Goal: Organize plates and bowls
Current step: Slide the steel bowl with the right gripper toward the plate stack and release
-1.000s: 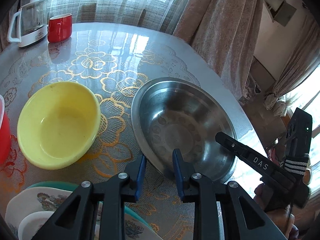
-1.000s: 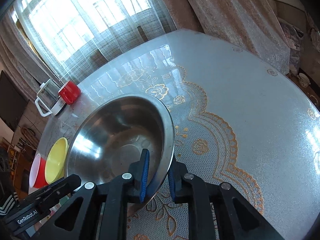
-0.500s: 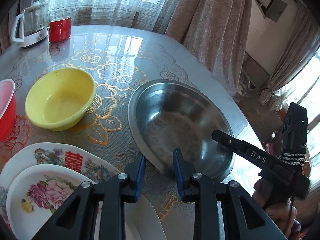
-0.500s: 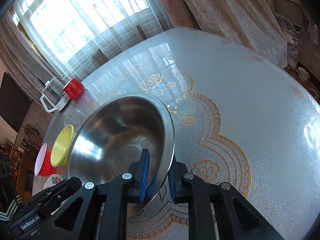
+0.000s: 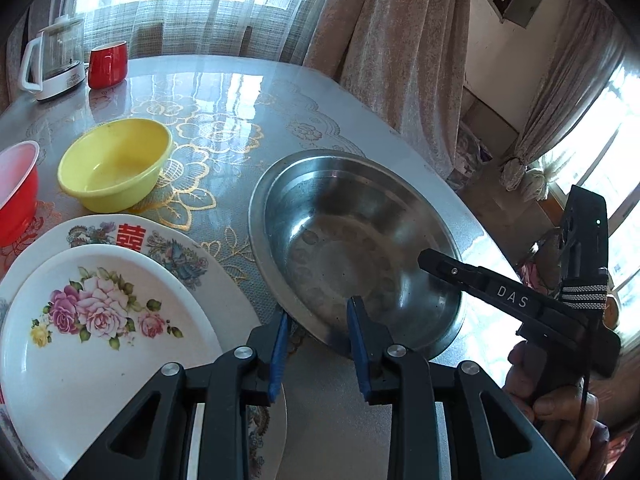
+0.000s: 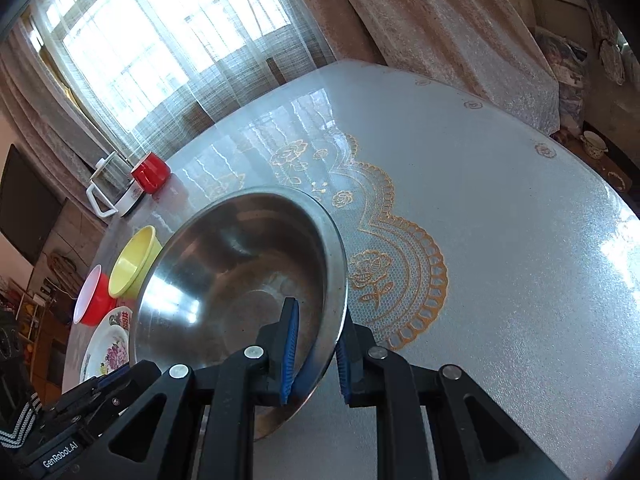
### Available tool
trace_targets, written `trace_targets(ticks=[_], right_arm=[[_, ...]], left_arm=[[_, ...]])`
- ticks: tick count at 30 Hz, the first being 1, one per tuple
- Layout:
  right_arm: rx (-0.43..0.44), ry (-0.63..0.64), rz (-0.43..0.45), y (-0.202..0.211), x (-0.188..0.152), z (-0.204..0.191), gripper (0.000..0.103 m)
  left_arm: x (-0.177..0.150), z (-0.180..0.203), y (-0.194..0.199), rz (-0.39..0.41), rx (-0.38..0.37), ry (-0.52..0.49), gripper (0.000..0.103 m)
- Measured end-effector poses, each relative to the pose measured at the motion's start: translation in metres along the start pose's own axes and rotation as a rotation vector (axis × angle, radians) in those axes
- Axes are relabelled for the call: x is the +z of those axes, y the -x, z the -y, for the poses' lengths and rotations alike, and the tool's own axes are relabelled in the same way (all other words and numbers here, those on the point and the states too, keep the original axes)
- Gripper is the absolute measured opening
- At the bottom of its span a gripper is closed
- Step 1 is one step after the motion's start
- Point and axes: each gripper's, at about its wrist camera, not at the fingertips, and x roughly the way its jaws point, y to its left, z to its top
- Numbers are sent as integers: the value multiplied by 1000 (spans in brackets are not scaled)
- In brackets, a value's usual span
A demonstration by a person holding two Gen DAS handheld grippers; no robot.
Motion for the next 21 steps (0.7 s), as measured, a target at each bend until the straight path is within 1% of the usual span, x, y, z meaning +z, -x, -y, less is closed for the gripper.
trace_targets(ticks=[3,6,8,11,13,14,18,21], right_arm=[[-6,-7,-6,4,-5,5,18],[-8,-15,-4,8,-10,9,19],[2,-25,3,11,-10,10,20],[3,-30,16,16,-9,10,23],[3,-26,24,18,-8,10,29],[-7,-22,28,19,-7,9,30],[-32,-20,58,26,-4,11,32],[-53,-17,102,34,-1,12,32]], left_arm=[[-9,5,3,-3,-7,-13,30],[-13,12,7,-8,16,-37,31],[-15,16,7,-10,27,-46,36],[-16,17,7,-10,31,-50,37],[-15,16,6,-10,27,-46,37],[-14,17,6,-12,21,-45,37],[-16,17,9,-13,-4,-49,38],[-19,18,14,-8,-10,-61,38]])
